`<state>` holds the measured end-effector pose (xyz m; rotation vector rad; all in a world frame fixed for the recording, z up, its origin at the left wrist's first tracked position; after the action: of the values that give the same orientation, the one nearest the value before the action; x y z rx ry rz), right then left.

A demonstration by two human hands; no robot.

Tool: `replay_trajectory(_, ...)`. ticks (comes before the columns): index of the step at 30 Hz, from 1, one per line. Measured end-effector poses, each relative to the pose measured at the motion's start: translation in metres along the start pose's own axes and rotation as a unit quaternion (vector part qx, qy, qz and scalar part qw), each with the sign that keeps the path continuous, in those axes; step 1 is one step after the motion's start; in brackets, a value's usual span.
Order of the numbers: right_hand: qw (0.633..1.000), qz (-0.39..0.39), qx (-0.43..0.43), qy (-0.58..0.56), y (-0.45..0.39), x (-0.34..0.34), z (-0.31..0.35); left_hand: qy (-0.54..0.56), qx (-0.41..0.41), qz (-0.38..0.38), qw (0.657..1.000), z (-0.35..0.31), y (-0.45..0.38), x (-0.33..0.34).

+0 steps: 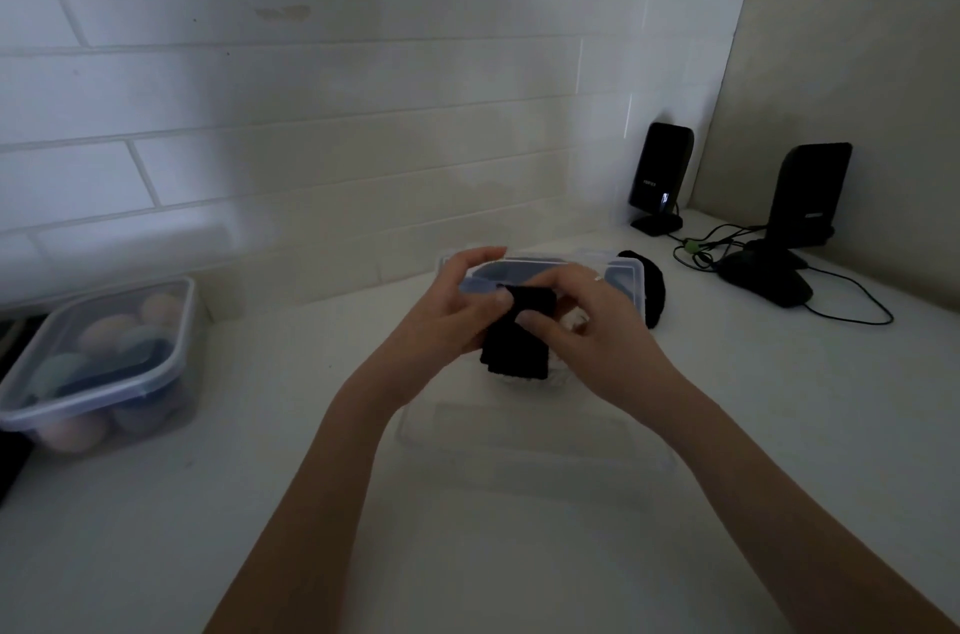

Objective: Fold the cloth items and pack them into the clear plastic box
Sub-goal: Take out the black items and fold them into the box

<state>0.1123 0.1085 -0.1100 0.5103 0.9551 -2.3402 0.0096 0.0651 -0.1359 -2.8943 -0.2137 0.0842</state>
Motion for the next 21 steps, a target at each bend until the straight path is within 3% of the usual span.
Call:
replay_trajectory(4, 0.998, -0.038, 0.022, -0.055, -0.001, -0.009, -0.004, -0.084, 0.015, 0.013, 0.996, 0.002, -0.002, 0.007)
replay_trajectory(14, 0.989, 0.060, 0.018, -0.131, 0.008, 0.007, 0.008, -0.133, 0.015, -0.014, 0.991, -0.004, 0.017, -0.007)
replay_trajectory(18, 0.992, 0.114, -0.038, -0.033, 0.014, 0.032, 0.030, -0.136, 0.042, -0.085, 0.986, -0.006, 0.049, -0.039)
replay_trajectory(21, 0.967, 0.211, -0.106, 0.096, 0.018, 0.062, 0.048, -0.169, 0.058, -0.125, 0.976, -0.001, 0.066, -0.044)
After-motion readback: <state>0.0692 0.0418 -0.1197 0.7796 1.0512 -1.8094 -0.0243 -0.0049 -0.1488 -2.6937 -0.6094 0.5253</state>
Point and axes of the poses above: each hand's wrist, its own y-axis away from the middle knuckle, its own x-axis out of the palm, z = x × y, the point moved 10 cm from there along -y, towards the middle knuckle
